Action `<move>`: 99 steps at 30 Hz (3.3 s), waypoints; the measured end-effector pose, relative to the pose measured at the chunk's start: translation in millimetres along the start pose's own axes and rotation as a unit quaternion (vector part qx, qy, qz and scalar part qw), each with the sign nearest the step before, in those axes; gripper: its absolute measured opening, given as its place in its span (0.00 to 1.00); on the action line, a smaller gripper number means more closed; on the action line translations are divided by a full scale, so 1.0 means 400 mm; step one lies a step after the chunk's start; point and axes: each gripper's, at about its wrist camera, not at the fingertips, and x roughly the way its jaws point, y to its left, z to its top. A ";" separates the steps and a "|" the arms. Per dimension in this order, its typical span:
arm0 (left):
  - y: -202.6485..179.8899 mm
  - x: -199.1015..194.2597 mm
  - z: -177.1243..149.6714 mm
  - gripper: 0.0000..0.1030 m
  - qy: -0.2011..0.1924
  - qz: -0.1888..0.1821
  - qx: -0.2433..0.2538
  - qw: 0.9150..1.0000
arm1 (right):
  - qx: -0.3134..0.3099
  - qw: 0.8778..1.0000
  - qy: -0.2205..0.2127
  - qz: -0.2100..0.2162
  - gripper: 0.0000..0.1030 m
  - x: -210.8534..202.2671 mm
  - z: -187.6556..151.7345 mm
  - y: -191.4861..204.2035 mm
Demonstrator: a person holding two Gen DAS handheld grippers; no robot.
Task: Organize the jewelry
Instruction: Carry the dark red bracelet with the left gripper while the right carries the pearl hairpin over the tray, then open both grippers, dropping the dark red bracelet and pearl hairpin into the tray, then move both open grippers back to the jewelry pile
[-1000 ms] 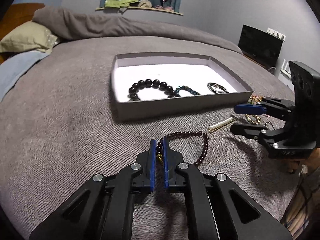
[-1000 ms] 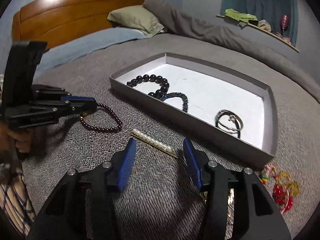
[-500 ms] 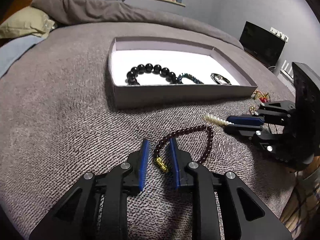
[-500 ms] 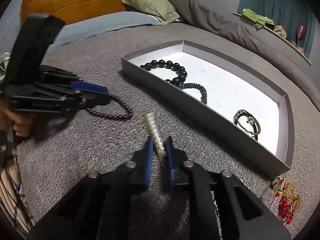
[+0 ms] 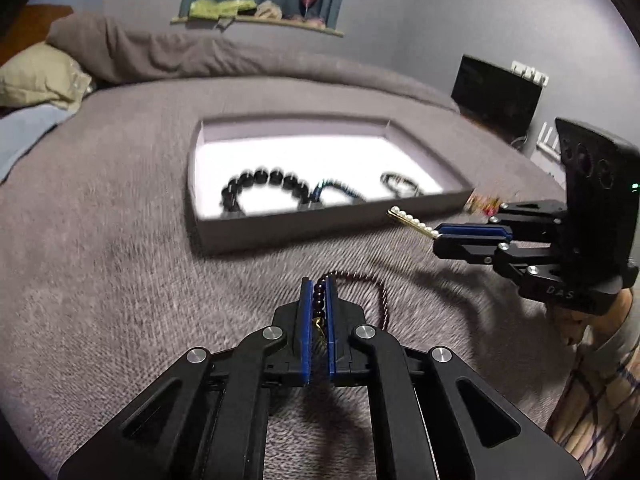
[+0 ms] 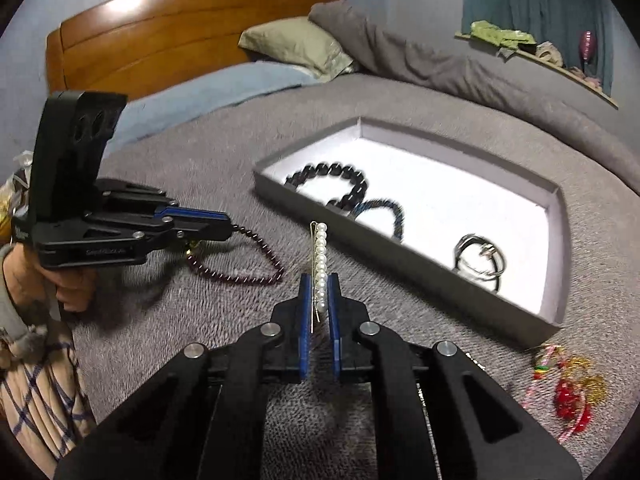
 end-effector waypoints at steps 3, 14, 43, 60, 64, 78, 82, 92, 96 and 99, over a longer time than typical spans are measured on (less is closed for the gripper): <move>-0.003 -0.012 0.018 0.06 -0.017 -0.002 -0.002 1.000 | 0.015 1.000 -0.017 -0.008 0.08 -0.021 0.007 -0.018; -0.022 -0.029 0.116 0.06 -0.084 -0.028 -0.021 0.996 | 0.065 0.996 -0.047 -0.034 0.08 -0.044 0.027 -0.083; 0.017 0.092 0.222 0.06 -0.109 -0.004 -0.047 0.993 | 0.109 0.991 -0.010 -0.083 0.08 0.066 0.067 -0.217; 0.034 0.196 0.188 0.14 -0.026 0.042 -0.053 0.997 | 0.110 0.988 0.020 -0.106 0.09 0.106 0.058 -0.235; 0.028 0.180 0.188 0.42 -0.039 0.048 -0.052 0.997 | 0.104 0.989 0.015 -0.107 0.14 0.098 0.057 -0.228; -0.027 0.125 0.177 0.80 -0.071 0.035 -0.025 0.997 | 0.106 0.989 -0.034 -0.098 0.34 0.021 0.045 -0.202; -0.034 0.115 0.166 0.80 -0.070 0.037 -0.019 0.997 | 0.104 0.989 -0.036 -0.102 0.40 0.006 0.035 -0.193; -0.035 0.064 0.131 0.81 -0.076 0.042 -0.018 0.996 | 0.109 0.987 -0.037 -0.108 0.40 -0.036 -0.003 -0.193; -0.051 0.053 0.113 0.81 -0.072 0.042 -0.007 0.996 | 0.110 0.987 -0.034 -0.111 0.42 -0.053 -0.021 -0.191; -0.069 0.047 0.103 0.81 -0.071 0.033 -0.001 0.997 | 0.110 0.987 -0.029 -0.115 0.42 -0.068 -0.041 -0.189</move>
